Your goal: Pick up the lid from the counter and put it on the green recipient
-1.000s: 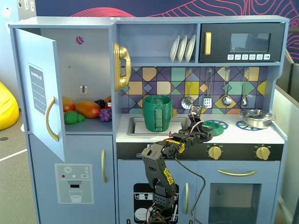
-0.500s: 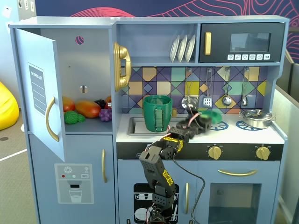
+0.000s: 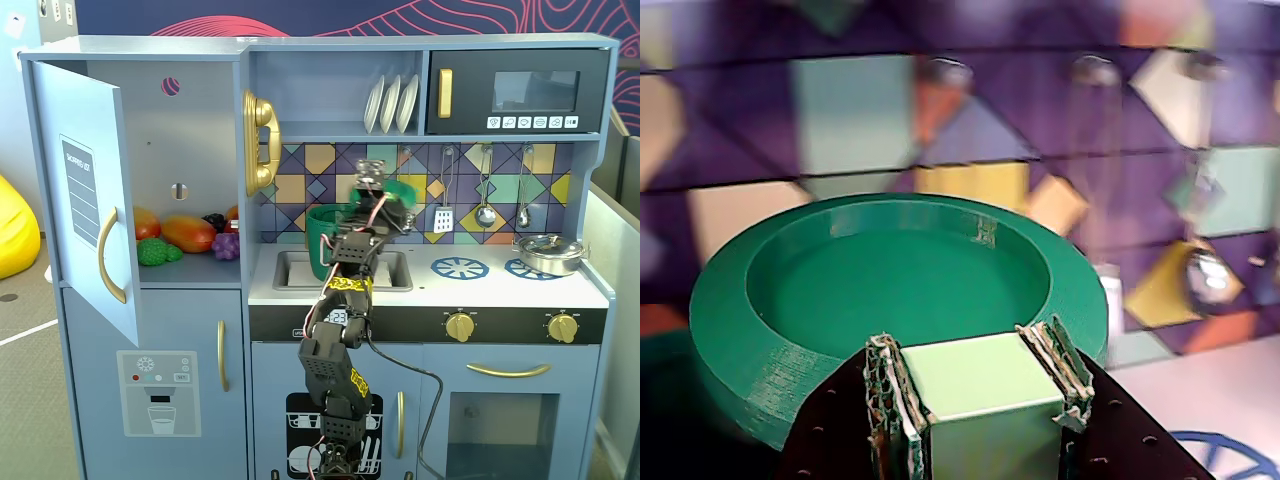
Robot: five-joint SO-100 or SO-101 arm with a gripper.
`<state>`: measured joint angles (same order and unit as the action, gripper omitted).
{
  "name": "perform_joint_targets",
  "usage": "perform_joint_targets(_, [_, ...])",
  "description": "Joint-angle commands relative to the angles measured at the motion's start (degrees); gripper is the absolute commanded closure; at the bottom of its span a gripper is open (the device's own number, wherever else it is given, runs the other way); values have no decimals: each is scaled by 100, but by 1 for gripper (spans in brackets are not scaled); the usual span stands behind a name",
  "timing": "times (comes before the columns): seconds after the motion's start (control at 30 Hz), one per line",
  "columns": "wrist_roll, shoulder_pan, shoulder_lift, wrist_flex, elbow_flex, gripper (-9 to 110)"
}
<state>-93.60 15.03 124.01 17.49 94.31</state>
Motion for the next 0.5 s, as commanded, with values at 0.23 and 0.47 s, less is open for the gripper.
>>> perform_joint_targets(0.23, [-352, -1011, 281, 290, -527, 101])
perform_joint_targets(0.47, [-413, -1222, 26, 316, -536, 101])
